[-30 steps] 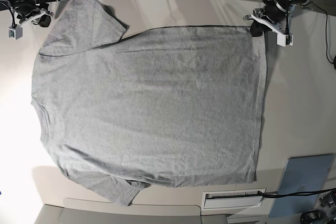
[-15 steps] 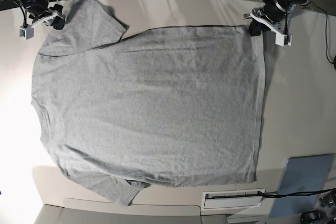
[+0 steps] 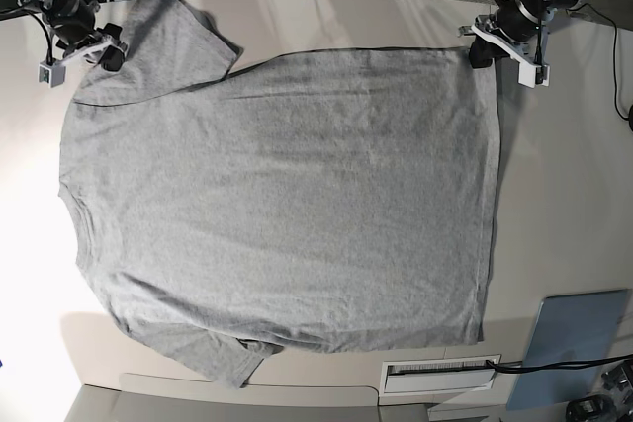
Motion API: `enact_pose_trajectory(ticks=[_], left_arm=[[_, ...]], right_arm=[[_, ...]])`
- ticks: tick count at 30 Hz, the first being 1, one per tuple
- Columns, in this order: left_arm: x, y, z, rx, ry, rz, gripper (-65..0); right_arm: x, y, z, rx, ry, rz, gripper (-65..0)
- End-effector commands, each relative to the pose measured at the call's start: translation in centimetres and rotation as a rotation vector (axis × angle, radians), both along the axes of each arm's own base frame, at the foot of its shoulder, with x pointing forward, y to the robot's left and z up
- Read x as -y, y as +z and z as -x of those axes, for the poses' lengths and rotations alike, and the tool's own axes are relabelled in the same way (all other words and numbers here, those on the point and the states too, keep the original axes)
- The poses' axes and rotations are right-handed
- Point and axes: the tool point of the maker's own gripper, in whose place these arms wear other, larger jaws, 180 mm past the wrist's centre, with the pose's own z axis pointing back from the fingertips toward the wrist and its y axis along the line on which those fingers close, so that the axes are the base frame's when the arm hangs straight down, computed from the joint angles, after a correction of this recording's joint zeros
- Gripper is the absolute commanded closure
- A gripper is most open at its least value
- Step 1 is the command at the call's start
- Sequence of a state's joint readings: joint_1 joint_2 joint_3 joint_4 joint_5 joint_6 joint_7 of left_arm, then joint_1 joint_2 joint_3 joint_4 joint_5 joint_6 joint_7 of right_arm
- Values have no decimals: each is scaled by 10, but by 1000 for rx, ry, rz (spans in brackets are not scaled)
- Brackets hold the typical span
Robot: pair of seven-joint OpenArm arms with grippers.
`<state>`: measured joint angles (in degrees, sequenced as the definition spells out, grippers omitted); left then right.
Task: Fold the T-shirt properly
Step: 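Lift the shoulder edge with both grippers and fold it over toward the hem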
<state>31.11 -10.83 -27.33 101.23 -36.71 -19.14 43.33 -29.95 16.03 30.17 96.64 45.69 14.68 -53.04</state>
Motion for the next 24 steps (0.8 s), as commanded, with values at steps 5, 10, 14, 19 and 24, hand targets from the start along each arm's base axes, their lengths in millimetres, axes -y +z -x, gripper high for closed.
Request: enact_pose_trajectory(ticks=[5,10,14,19,24], left_arm=[[-1,5,-1,16,-7,-2,0],[-1,5,-2,17,-7,-2,0],[-2,7,-3,29,-2,-4,0],[-1,24,-7,67,-22,-30,0],[-4,49,0,86,-44,-82,0]], right_arm=[[0,-5,2,-36,4,18,-232],[7,-5,2,-35,9,72,-16],[17,-1,0,-20,-1,112,0],[36,26,1,3,-27,169,0],[57,56,18,7,-53,254,0]])
